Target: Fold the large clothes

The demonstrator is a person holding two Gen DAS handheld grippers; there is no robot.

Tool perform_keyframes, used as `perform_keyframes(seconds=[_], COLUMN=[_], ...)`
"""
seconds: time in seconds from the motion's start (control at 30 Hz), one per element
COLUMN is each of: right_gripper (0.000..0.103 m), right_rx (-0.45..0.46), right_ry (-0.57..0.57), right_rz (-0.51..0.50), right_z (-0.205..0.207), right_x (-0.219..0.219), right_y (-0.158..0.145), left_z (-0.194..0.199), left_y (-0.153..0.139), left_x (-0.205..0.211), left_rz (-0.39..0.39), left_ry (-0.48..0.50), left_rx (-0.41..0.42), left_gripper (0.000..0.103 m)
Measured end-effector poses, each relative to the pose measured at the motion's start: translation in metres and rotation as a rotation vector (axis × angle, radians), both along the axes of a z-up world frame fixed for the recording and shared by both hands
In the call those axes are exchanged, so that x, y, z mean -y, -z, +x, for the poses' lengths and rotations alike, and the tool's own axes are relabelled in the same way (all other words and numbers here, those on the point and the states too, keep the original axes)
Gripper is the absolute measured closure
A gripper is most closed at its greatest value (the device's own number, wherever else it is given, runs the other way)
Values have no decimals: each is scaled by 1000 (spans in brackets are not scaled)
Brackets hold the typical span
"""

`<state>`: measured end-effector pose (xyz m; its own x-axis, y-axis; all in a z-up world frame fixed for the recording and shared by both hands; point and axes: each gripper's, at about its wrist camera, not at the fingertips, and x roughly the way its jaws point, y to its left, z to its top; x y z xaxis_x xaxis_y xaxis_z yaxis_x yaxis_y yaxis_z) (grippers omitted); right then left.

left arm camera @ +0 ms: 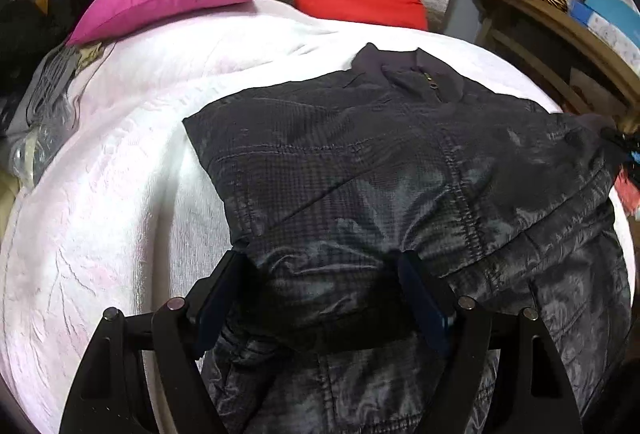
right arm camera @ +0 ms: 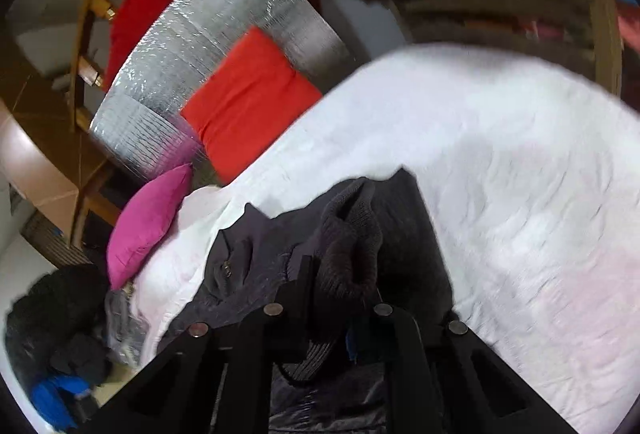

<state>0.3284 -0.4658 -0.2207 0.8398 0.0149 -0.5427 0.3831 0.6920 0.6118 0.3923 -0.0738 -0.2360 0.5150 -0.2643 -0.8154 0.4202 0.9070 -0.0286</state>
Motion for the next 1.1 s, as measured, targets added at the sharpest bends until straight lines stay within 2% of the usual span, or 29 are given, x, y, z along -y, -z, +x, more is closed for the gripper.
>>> perform_keyframes(seconds=[0.07,0.13,0.2,0.33,0.47,0.6,0.67,0.7,0.73,0.8,0.9,1.0,1.1], right_gripper=[89,89,88,87,84,81,67,36,19,19,24,45,50], right_rx=[-76,-200,-247,-209,-185,-119,-62,-29,-15,26,-18,-99,-225], right_ry=[5,-6,-10,-18,17,139,167,149,125,69,-36,-98,-142], right_rz=[-6,24,67,169,199,56,5,-16,-32,-94,-126,-142,-126], right_z=[6,17,21,13,0,-23,-26,-25,-22,-11,16,35,50], right_x=[2,5,8,19,33,42,39,34,28,8,-15,-25,-25], right_y=[13,39,52,39,28,-7,-21,-27,-30,-34,-29,-11,18], left_z=[-5,-6,-7,-10,-11,-13,-12,-12,-12,-13,-14,-13,-13], left_y=[2,4,4,4,4,4,4,4,4,3,3,4,4], left_x=[4,5,5,1,1,2,2,3,3,4,7,7,6], left_rz=[39,61,65,69,77,89,93,96,98,106,120,123,123], left_ry=[11,11,7,-5,-9,-14,-14,-15,-16,-19,-20,-18,-22], left_rx=[22,32,36,38,46,55,58,59,59,63,74,76,74], left_gripper=[23,23,22,20,19,19,19,19,19,18,18,18,17])
